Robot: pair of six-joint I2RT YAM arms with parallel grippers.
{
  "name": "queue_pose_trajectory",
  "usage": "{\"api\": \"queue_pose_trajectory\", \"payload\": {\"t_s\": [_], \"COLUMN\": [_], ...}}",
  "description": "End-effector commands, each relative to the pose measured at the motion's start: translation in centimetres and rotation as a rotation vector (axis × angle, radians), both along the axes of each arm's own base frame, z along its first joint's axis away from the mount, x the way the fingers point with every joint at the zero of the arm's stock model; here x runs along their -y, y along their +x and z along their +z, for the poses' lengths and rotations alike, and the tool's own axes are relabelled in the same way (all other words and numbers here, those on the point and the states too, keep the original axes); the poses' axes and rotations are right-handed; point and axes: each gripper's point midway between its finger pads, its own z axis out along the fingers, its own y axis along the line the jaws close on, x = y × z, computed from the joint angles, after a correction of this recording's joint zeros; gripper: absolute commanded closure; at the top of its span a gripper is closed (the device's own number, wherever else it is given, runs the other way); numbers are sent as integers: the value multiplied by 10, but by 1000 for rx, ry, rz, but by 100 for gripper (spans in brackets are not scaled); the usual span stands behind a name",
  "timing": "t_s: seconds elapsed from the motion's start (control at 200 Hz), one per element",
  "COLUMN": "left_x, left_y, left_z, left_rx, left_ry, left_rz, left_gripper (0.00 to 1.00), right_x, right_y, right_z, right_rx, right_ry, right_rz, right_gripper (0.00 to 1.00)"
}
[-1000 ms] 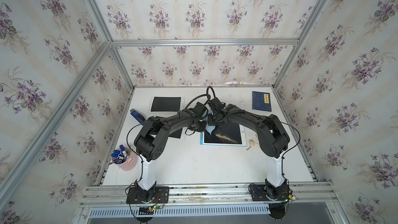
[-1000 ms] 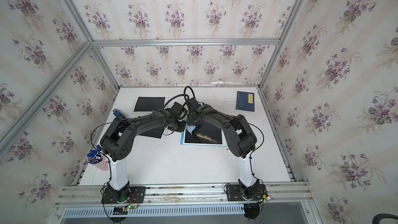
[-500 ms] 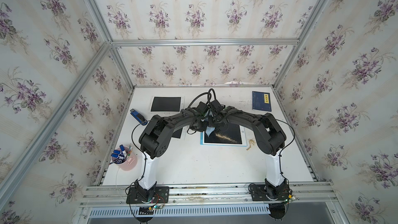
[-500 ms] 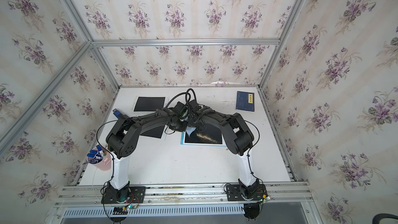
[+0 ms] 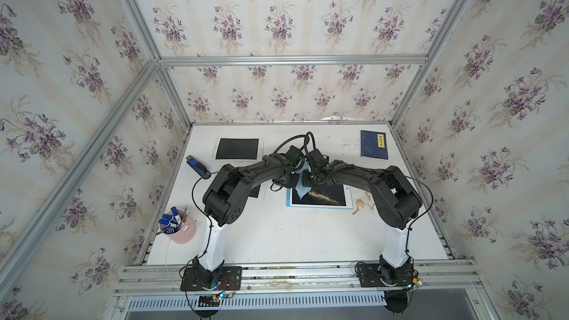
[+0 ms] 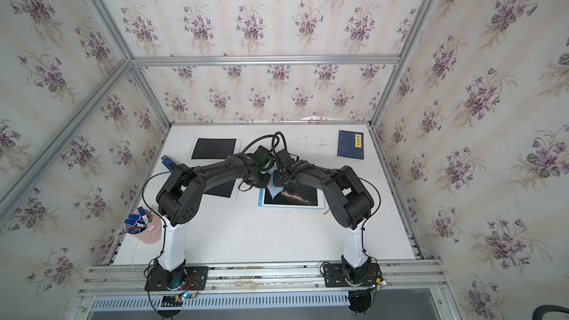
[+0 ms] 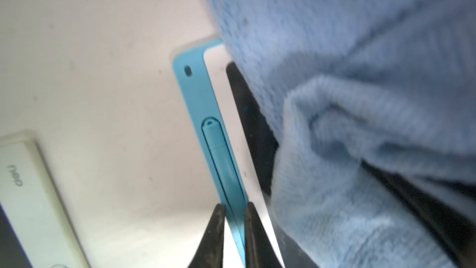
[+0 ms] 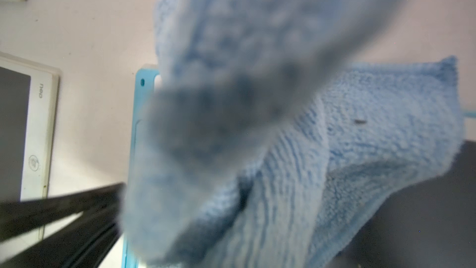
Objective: Wipe the drawing tablet
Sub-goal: Wipe the dirt from the drawing tablet.
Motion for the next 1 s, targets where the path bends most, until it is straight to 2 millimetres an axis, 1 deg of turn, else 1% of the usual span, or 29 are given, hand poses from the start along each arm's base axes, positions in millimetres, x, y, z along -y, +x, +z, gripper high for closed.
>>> {"api": "queue_pose_trajectory", "payload": {"t_s": [0.0,0.135,0.275,0.375,0.4,0.41,0.42,0.505,0.619,0.739,0.819,0.859,0.929,0.994], "left_x": [-30,-30,-30,-31,-31,-31,-31,-33,-36,-38,-39,-39,-38,-38], "left_y": [-28,-29,-28,-28,-29,-28,-28,-28,-28,-27,-27,-26,-26,-26], "left_z": [-33,-35,-32,-31,-31,-31,-31,-32,-32,-32,-31,-29,-28,-26], "left_rx": [-116,-119,-109,-106,-107,-107,-106,-107,-109,-107,-104,-100,-98,-93], "left_ry": [151,152,146,138,138,137,137,136,128,118,112,108,100,93], "left_rz": [-17,-20,-20,-20,-23,-23,-23,-22,-17,-11,-9,-8,-7,-8], "left_gripper": [83,83,83,83,83,83,83,83,83,83,83,83,83,83], "right_x": [28,52,86,111,114,124,128,153,187,224,252,261,270,263], "right_y": [-32,-41,-47,-51,-53,-50,-51,-54,-56,-56,-57,-57,-53,-45], "right_z": [-16,-17,-20,-22,-22,-22,-22,-20,-12,4,23,35,59,80], "right_rx": [-82,-75,-86,-112,-115,-122,-127,-135,-130,-100,-65,-38,31,97], "right_ry": [-123,-201,-280,-292,-294,-294,-296,-325,-377,-473,-563,-590,-597,-540], "right_rz": [0,-21,-76,-126,-127,-157,-167,-217,-292,-409,-531,-588,-664,-675], "right_gripper": [100,100,100,100,100,100,100,100,100,100,100,100,100,100]}}
